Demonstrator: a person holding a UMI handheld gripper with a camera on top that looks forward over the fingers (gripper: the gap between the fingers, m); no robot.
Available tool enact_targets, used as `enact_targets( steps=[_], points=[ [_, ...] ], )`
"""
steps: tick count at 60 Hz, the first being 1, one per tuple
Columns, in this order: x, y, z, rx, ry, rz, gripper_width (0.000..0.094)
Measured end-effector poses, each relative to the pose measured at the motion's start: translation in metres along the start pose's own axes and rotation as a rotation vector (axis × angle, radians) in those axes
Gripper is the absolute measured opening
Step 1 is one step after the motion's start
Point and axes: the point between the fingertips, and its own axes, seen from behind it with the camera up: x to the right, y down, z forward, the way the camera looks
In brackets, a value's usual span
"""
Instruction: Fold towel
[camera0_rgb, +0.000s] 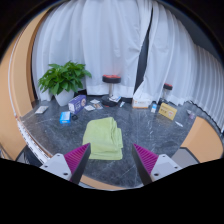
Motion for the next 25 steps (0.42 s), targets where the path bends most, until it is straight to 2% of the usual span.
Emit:
enact_targets(
  steps=[13,25],
  points=[
    [-0.027,0.028,-0.1,0.012,0.035,0.002,0.0852],
    [-0.035,0.04,-0.144,0.007,0.048,-0.004,0.0852]
  ],
)
